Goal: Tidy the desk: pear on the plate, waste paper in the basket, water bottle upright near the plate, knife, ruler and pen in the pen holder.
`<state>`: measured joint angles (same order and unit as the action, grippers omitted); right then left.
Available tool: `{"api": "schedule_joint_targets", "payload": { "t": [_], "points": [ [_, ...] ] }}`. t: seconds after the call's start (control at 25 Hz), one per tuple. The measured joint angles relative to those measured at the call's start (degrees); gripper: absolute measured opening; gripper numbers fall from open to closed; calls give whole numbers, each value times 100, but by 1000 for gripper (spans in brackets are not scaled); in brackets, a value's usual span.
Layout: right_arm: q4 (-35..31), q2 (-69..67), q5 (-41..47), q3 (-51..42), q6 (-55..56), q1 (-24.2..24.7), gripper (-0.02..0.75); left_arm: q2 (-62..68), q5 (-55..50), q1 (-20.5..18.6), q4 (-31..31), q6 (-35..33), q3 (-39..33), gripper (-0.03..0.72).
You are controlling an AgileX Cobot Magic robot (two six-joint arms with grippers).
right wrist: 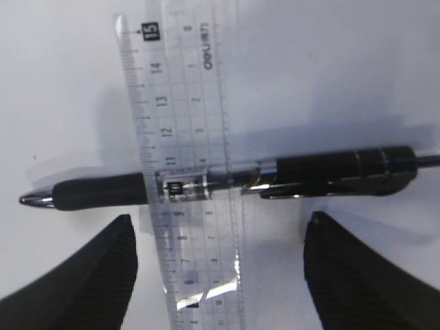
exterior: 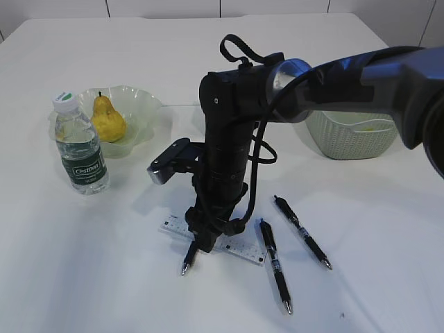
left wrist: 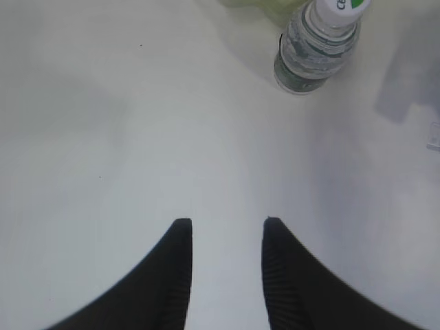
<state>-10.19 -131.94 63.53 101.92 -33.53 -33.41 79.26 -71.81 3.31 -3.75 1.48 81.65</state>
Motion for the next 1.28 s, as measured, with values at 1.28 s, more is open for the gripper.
{"api": "schedule_joint_targets", "payload": {
  "t": [1.28],
  "points": [
    [-67,-63,86,0,188,0,586,0,0,0,0,0,0,239]
  ]
}}
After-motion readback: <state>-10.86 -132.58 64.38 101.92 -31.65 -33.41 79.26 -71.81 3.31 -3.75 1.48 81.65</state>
